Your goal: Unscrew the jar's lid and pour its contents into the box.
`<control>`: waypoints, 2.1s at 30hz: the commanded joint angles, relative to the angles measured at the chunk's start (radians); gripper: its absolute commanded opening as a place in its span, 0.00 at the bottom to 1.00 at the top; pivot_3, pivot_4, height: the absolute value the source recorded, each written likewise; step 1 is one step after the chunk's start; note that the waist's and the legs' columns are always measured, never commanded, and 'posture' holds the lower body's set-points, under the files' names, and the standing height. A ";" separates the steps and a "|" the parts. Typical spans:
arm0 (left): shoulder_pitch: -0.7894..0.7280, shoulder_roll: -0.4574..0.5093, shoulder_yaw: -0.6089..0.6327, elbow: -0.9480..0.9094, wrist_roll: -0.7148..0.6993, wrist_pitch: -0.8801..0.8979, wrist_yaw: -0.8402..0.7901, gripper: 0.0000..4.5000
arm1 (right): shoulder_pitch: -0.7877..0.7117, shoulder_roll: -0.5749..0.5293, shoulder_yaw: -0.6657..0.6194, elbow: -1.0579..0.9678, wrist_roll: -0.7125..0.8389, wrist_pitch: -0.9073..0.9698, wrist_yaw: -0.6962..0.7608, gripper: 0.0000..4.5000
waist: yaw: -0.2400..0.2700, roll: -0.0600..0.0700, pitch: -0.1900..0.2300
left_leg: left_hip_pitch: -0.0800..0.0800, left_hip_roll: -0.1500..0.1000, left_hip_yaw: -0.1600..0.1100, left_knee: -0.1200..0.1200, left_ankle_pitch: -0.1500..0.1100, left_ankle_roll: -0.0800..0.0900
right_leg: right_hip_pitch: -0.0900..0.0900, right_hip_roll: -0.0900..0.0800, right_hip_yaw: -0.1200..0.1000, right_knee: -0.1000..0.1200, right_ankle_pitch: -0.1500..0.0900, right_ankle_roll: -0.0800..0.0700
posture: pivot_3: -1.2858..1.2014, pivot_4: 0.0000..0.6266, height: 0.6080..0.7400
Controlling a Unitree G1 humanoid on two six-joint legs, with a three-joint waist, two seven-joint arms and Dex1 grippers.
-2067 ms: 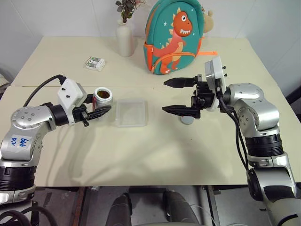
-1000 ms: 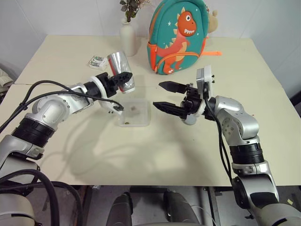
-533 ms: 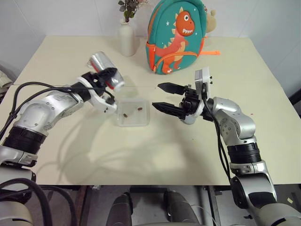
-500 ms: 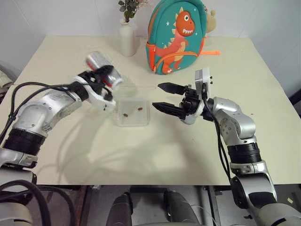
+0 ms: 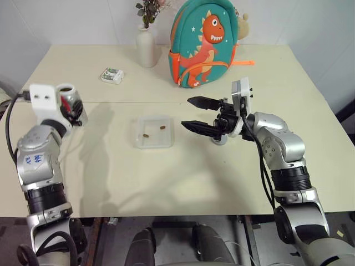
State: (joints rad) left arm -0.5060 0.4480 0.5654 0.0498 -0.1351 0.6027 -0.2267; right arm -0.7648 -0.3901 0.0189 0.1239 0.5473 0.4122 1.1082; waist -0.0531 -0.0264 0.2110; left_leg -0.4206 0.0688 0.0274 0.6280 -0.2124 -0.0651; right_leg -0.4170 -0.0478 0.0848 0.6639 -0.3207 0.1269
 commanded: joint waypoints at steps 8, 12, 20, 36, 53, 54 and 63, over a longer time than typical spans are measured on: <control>0.143 -0.046 0.057 0.050 -0.088 -0.313 0.034 0.45 | -0.008 -0.024 -0.017 -0.066 0.012 0.013 -0.014 1.00 | -0.001 -0.003 0.000 | 0.001 0.000 0.000 0.000 0.000 0.000 | 0.003 0.000 0.000 -0.005 0.003 0.000 | 0.52 0.24 1.00; 0.156 -0.048 0.052 0.062 -0.121 -0.336 0.041 0.45 | -0.010 -0.021 -0.016 -0.069 0.012 0.016 -0.019 1.00 | -0.001 -0.004 -0.001 | 0.001 0.000 0.000 -0.001 0.000 0.000 | 0.003 0.000 0.000 -0.005 0.003 0.000 | 0.52 0.24 1.00; 0.196 -0.038 0.060 0.043 -0.182 -0.315 0.056 0.94 | -0.015 -0.007 -0.010 -0.071 0.018 0.023 -0.021 1.00 | -0.004 -0.004 -0.001 | 0.001 0.000 0.000 -0.002 0.000 0.000 | 0.003 0.000 0.000 -0.007 0.003 0.000 | 0.52 0.24 1.00; 0.595 0.151 0.024 -0.314 -0.089 -0.318 -0.088 0.99 | 0.023 -0.028 -0.011 -0.099 0.022 0.029 0.005 1.00 | -0.008 -0.007 -0.002 | 0.002 0.002 0.002 -0.012 -0.001 0.000 | 0.001 0.000 0.001 -0.013 0.002 -0.003 | 0.52 0.24 1.00; 0.533 0.389 -0.101 -0.451 -0.290 -0.383 -0.562 0.99 | 0.169 -0.293 -0.070 -0.114 -0.064 -0.170 0.138 1.00 | -0.007 -0.007 -0.002 | 0.004 0.006 0.012 -0.016 -0.006 0.003 | 0.002 0.001 0.004 -0.028 0.002 -0.011 | 0.52 0.24 1.00; 0.512 0.394 -0.113 -0.433 -0.297 -0.386 -0.582 0.99 | 0.177 -0.300 -0.075 -0.120 -0.064 -0.171 0.133 1.00 | -0.009 -0.007 -0.002 | 0.004 0.007 0.012 -0.016 -0.006 0.003 | 0.002 0.002 0.004 -0.028 0.003 -0.009 | 0.52 0.24 1.00; 0.442 0.401 -0.162 -0.346 -0.291 -0.426 -0.681 0.99 | 0.270 -0.336 -0.133 -0.206 -0.054 -0.158 0.086 1.00 | -0.006 -0.007 -0.002 | 0.006 0.011 0.015 -0.016 -0.009 0.002 | 0.002 0.006 0.005 -0.027 0.004 -0.007 | 0.52 0.24 1.00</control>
State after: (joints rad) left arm -0.0611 0.8453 0.3977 -0.2942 -0.4267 0.1973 -0.9056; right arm -0.4995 -0.7074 -0.0773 -0.0488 0.4754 0.2643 1.2055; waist -0.0592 -0.0329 0.2094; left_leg -0.4144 0.0799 0.0423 0.6126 -0.2210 -0.0633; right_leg -0.4147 -0.0420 0.0901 0.6364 -0.3168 0.1201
